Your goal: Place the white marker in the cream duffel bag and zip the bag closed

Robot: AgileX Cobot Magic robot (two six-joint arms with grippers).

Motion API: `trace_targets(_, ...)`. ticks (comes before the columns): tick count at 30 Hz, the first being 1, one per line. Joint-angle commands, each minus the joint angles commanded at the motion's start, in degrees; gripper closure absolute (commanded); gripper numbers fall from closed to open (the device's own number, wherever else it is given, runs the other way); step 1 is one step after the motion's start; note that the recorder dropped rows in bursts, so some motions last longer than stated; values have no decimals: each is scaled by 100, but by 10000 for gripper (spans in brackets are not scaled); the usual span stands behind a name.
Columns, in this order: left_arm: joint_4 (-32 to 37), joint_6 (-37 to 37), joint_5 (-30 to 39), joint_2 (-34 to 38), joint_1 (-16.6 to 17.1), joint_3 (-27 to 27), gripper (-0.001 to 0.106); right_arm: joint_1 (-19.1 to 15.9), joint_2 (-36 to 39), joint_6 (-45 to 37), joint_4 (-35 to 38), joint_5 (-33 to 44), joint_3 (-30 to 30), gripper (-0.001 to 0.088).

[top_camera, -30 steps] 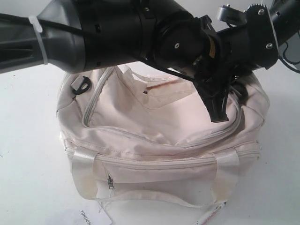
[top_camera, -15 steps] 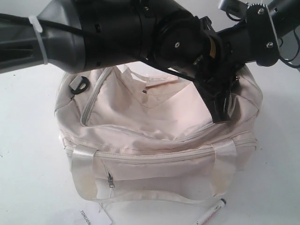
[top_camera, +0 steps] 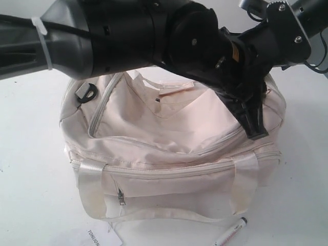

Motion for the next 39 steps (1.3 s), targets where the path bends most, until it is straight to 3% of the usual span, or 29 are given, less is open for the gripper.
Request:
trace_targets(7, -93, 26, 417, 0, 0, 0, 1053, 0, 0, 0, 0, -15, 0, 868)
trace_targets(18, -1460, 43, 791, 0, 0, 0, 1053, 0, 0, 0, 9, -52, 0, 868)
trace_targets(25, -1713, 43, 1449, 0, 0, 0, 1053, 0, 0, 0, 9, -70, 0, 868)
trace_targets(39, -1713, 43, 2047, 0, 0, 0, 1053, 0, 0, 0, 9, -70, 0, 868)
